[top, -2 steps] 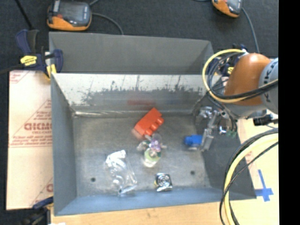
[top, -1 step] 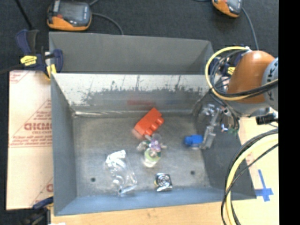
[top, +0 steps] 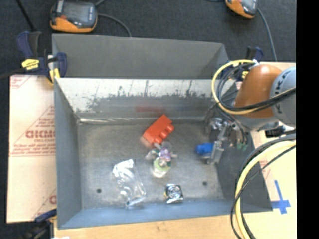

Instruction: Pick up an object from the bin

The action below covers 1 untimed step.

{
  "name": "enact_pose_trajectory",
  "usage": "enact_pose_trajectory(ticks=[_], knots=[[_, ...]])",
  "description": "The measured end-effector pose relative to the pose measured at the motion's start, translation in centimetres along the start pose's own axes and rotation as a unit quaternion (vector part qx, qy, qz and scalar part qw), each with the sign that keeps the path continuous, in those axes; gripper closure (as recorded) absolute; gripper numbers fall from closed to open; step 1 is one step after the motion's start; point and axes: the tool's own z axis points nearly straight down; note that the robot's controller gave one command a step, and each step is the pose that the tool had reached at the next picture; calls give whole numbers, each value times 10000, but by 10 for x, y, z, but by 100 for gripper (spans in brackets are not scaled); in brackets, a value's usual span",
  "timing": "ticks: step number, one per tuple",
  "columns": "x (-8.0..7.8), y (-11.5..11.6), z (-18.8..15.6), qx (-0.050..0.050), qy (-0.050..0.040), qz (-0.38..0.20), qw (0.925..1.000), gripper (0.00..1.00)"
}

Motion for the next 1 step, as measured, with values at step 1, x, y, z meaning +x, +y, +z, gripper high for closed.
enact_pose_trajectory(ticks=[1], knots=[[-1,0,-1,1,-14,-13,10000,0]])
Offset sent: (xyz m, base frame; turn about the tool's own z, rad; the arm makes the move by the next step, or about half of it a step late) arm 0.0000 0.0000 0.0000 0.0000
